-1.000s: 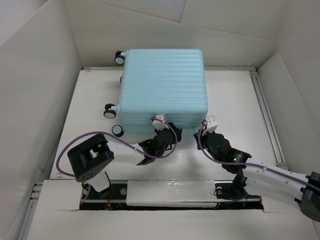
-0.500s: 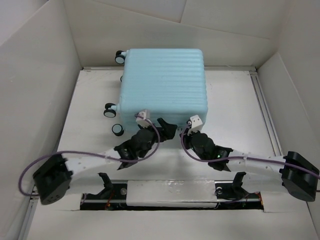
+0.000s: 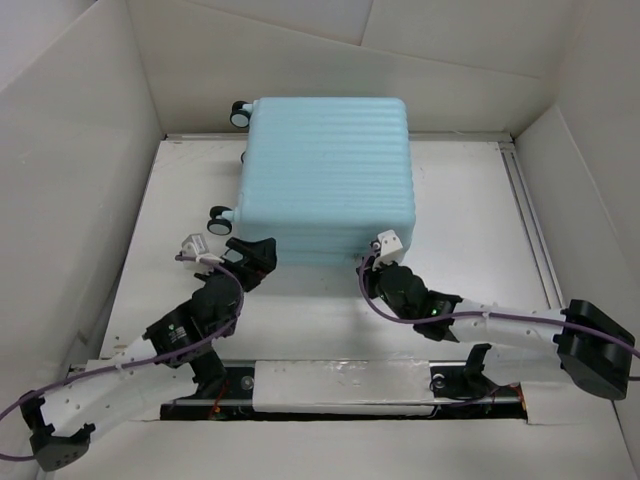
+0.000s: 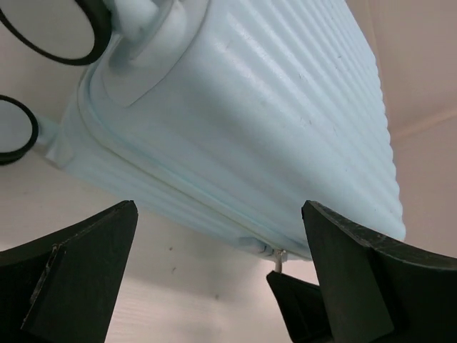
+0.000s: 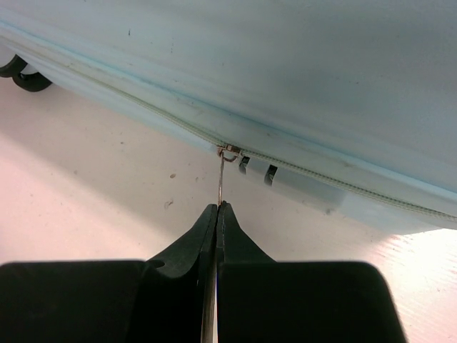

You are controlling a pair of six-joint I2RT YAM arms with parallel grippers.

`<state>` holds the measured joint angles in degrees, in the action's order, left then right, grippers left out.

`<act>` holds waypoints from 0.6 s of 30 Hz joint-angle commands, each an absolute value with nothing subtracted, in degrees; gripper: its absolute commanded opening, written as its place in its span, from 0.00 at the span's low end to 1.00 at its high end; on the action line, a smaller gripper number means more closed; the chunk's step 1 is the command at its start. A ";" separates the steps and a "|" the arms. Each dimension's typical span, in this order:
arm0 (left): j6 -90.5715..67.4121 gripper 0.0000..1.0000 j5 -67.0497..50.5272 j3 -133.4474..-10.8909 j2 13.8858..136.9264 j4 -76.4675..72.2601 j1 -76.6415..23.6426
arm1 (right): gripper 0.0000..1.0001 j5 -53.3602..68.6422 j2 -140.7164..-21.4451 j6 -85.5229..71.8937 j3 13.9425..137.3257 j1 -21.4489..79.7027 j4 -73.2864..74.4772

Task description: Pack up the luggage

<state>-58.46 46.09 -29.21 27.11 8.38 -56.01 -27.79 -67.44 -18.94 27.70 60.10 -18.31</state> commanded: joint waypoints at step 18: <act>-39.55 1.00 -16.86 -44.31 46.41 10.66 15.45 | 0.00 -17.14 -61.79 -18.46 29.36 62.58 -15.56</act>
<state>-42.54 -1.52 -50.33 43.79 12.05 10.09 -24.60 -63.72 -18.31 27.59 60.10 -15.22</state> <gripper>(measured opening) 0.997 0.020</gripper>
